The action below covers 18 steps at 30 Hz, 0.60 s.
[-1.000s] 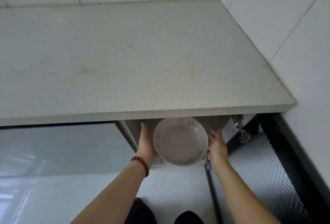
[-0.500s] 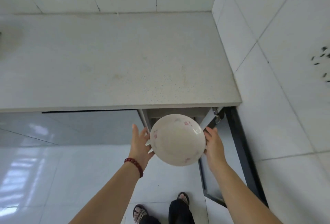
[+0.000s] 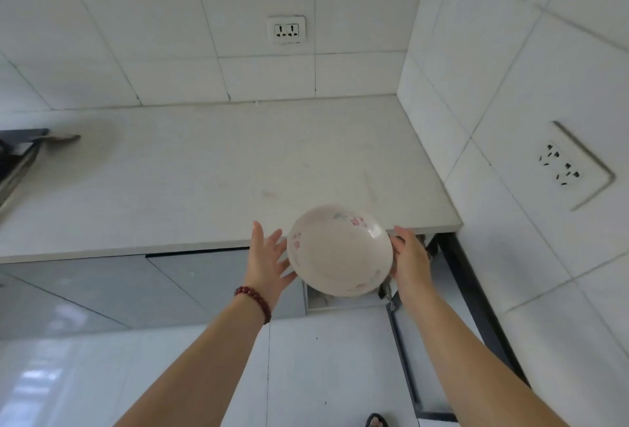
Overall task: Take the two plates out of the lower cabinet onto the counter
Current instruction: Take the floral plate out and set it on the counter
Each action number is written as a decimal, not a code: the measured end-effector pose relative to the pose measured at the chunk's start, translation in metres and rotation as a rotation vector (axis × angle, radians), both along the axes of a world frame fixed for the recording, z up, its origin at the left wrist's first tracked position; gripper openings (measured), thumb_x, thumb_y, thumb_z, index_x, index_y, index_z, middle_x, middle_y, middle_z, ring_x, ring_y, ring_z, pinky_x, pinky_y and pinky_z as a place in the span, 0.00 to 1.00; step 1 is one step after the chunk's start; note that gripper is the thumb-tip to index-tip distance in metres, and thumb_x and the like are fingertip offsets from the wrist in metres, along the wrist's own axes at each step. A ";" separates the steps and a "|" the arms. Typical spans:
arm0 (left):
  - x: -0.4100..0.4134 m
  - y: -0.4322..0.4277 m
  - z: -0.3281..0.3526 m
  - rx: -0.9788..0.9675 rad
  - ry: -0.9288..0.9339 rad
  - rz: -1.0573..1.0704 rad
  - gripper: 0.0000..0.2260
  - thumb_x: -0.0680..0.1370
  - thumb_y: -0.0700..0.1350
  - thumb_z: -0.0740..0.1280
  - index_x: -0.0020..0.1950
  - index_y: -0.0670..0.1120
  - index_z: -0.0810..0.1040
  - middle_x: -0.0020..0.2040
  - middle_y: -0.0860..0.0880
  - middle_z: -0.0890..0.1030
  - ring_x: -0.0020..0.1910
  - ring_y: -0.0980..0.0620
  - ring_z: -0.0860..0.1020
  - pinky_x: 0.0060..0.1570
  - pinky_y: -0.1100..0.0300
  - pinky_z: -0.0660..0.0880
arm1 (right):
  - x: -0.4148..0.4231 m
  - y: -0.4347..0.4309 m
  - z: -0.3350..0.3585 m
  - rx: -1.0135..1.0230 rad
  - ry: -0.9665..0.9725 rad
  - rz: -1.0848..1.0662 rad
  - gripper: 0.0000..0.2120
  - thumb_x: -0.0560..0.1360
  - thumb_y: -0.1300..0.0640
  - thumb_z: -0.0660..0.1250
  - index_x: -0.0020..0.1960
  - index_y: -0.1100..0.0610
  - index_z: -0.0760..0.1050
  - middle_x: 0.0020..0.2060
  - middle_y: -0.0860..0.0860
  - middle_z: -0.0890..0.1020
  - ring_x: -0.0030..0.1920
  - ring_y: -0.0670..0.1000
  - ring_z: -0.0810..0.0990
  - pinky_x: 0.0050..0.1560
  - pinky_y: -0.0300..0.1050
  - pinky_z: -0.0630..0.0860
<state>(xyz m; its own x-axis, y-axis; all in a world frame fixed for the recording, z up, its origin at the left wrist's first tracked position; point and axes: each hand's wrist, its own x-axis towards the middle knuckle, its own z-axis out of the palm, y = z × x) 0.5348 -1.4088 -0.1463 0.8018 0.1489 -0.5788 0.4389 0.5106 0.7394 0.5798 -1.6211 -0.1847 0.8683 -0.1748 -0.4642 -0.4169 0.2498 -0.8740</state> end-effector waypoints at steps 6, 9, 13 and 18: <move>0.018 0.018 0.026 0.030 -0.085 -0.037 0.34 0.74 0.69 0.47 0.72 0.50 0.64 0.72 0.47 0.68 0.65 0.42 0.71 0.59 0.46 0.68 | 0.019 0.019 0.027 -0.028 -0.049 0.001 0.21 0.79 0.45 0.52 0.68 0.50 0.68 0.66 0.53 0.75 0.61 0.52 0.74 0.66 0.55 0.68; 0.037 0.024 0.035 0.031 -0.105 -0.058 0.34 0.74 0.69 0.47 0.72 0.50 0.64 0.72 0.46 0.68 0.66 0.41 0.70 0.63 0.43 0.67 | 0.036 0.022 0.038 -0.026 -0.077 0.006 0.23 0.79 0.44 0.50 0.69 0.52 0.67 0.66 0.54 0.74 0.62 0.54 0.74 0.62 0.54 0.70; 0.074 0.026 0.038 0.037 -0.114 -0.083 0.35 0.73 0.70 0.47 0.73 0.50 0.63 0.73 0.46 0.67 0.68 0.41 0.68 0.63 0.44 0.65 | 0.071 0.022 0.045 -0.025 -0.096 0.002 0.23 0.80 0.45 0.49 0.71 0.52 0.66 0.68 0.55 0.72 0.63 0.54 0.73 0.62 0.54 0.71; 0.138 0.020 0.036 0.023 -0.111 -0.104 0.36 0.73 0.70 0.48 0.73 0.50 0.62 0.74 0.45 0.65 0.69 0.39 0.67 0.60 0.44 0.67 | 0.133 0.013 0.045 -0.034 -0.109 -0.001 0.23 0.80 0.44 0.48 0.70 0.52 0.66 0.68 0.55 0.72 0.60 0.53 0.73 0.66 0.57 0.68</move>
<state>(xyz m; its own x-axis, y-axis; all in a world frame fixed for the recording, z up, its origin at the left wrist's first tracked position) 0.6730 -1.3887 -0.1104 0.8727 0.0733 -0.4828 0.4034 0.4491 0.7972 0.7129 -1.6076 -0.1395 0.9131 -0.1894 -0.3611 -0.3190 0.2196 -0.9219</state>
